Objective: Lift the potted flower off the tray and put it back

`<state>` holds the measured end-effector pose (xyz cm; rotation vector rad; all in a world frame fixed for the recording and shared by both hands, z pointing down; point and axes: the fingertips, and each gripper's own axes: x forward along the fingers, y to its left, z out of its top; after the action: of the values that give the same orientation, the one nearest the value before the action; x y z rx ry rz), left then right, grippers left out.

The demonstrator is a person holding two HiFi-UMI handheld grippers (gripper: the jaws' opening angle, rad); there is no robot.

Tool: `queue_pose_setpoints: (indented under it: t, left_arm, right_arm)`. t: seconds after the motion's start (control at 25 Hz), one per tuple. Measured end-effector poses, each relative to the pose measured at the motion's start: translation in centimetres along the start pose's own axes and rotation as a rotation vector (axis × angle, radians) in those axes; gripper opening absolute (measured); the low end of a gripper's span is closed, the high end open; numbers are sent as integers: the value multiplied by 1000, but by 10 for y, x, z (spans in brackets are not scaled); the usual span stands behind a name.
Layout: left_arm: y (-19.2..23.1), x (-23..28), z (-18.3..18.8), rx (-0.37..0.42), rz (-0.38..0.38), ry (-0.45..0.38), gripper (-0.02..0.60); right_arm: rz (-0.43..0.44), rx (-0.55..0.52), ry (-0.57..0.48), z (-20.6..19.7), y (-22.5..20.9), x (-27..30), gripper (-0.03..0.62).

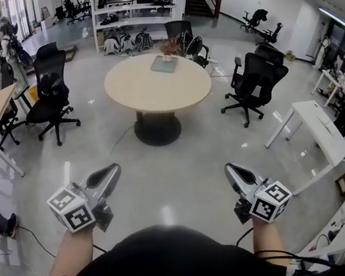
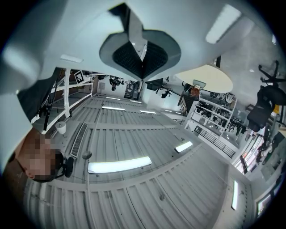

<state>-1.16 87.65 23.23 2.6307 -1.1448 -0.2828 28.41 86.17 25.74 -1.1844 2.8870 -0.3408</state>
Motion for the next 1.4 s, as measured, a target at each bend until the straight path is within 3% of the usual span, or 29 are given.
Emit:
queue_pose_setpoints:
  t: [0.32,0.84,1.16,1.4]
  left_arm:
    - [46,3,12,-18,-9,-9,-2]
    - [235,-2,87,-7,-98,-46,-2]
    - [330,2,104,-19,-113,-22,-2]
    - [369,23,96,-56,-109,-13,-2]
  right_arm:
    - [-12,-4,20,-1,-1,44,15]
    - [-72,-61,-23,39,29,231,15]
    - [-110,-48,5,37,26,322,15]
    - [-107,-54,31,41,1,364,15]
